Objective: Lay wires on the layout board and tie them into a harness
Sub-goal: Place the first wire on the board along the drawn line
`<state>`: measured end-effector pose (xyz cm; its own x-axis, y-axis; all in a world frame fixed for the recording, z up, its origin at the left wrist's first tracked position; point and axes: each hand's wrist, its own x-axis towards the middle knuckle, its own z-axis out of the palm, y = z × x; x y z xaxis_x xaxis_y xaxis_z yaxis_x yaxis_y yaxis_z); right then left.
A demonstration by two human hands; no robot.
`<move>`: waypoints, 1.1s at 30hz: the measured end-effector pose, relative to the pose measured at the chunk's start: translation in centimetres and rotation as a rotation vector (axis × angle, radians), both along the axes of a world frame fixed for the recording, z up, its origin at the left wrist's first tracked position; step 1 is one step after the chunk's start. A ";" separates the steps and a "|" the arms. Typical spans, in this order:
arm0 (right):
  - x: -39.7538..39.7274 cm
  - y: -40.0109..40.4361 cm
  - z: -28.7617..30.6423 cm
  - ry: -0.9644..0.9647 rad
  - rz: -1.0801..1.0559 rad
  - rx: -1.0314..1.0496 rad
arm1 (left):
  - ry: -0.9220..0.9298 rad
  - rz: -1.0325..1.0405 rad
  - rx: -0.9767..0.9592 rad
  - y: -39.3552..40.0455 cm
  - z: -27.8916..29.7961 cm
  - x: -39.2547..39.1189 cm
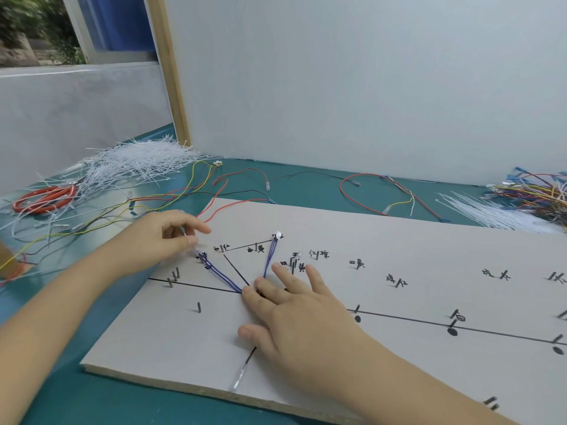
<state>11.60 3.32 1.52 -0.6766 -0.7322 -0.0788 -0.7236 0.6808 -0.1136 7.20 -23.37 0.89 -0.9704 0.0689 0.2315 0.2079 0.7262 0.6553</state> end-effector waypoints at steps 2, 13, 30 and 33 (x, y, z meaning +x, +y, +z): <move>-0.3 0.3 0.2 -0.048 0.004 -0.010 | -0.078 -0.020 -0.031 0.4 0.2 0.0; -0.3 0.9 0.7 0.009 0.032 -0.083 | -0.153 0.023 -0.105 1.4 0.3 0.2; 0.1 0.4 0.4 0.069 0.049 -0.064 | 0.013 0.021 -0.175 7.6 2.3 -0.7; -0.2 0.8 1.1 -0.004 0.098 -0.089 | -0.054 -0.043 -0.195 8.4 0.7 -0.5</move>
<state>11.38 4.11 2.67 -0.6016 -0.7987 -0.0131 -0.7854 0.5943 -0.1731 6.69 -14.93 1.58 -0.9763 0.1486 0.1575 0.2096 0.8316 0.5142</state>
